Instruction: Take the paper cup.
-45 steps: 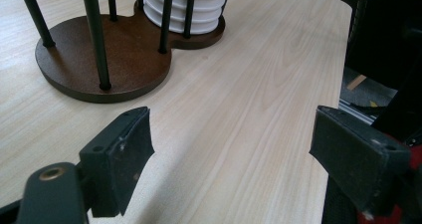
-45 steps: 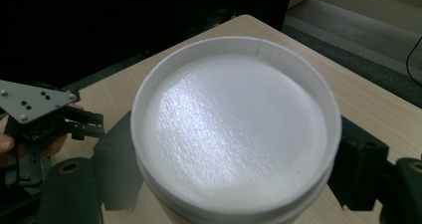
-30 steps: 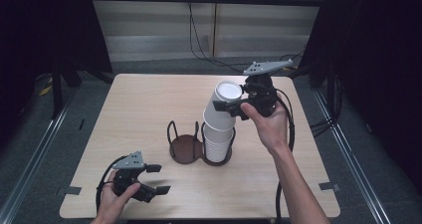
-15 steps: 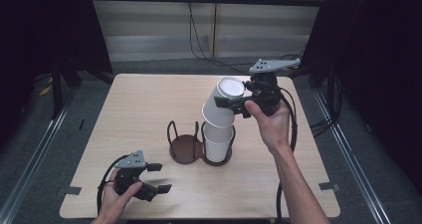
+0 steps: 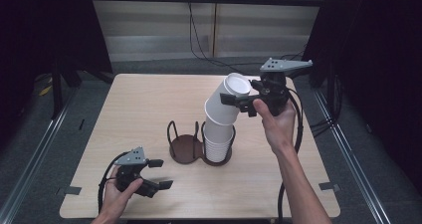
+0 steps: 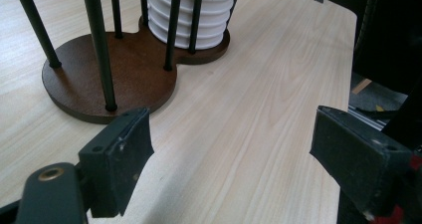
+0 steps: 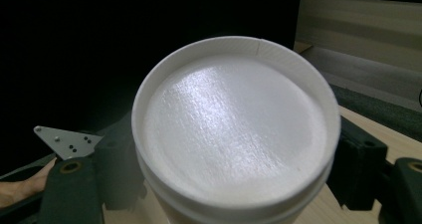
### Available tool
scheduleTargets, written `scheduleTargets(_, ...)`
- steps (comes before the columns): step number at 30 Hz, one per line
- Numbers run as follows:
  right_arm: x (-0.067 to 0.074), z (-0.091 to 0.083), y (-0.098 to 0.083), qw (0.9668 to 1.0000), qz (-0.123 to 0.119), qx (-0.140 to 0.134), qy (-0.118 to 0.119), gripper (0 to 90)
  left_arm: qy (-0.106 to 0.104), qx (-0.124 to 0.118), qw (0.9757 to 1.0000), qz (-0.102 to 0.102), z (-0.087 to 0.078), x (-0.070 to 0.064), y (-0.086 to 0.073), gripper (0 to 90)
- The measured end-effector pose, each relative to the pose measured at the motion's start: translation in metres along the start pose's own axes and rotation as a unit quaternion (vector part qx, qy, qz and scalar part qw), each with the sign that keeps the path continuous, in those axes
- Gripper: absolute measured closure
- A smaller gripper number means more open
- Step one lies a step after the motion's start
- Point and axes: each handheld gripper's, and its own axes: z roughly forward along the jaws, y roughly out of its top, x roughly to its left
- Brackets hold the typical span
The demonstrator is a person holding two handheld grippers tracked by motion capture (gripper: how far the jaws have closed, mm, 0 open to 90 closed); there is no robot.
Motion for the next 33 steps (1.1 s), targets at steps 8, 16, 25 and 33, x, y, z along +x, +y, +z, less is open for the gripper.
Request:
scheduleTargets(8,0.001,-0.008,0.001,0.9998,0.002,-0.014,0.011,22.9,-0.007,-0.023,0.9996,0.015,-0.003,-0.005,0.009,15.8)
scheduleTargets(16,0.009,-0.019,-0.002,0.9995,-0.004,-0.027,0.019,22.9,-0.014,-0.019,0.9991,0.034,0.002,-0.016,0.016,16.2)
scheduleTargets(25,0.020,-0.032,-0.006,0.9989,0.001,-0.037,0.029,23.1,-0.022,-0.032,0.9984,0.042,0.004,-0.025,0.027,16.2)
scheduleTargets(33,0.030,-0.038,-0.010,0.9984,-0.002,-0.036,0.043,23.2,-0.039,-0.052,0.9971,0.041,0.002,-0.033,0.041,16.1)
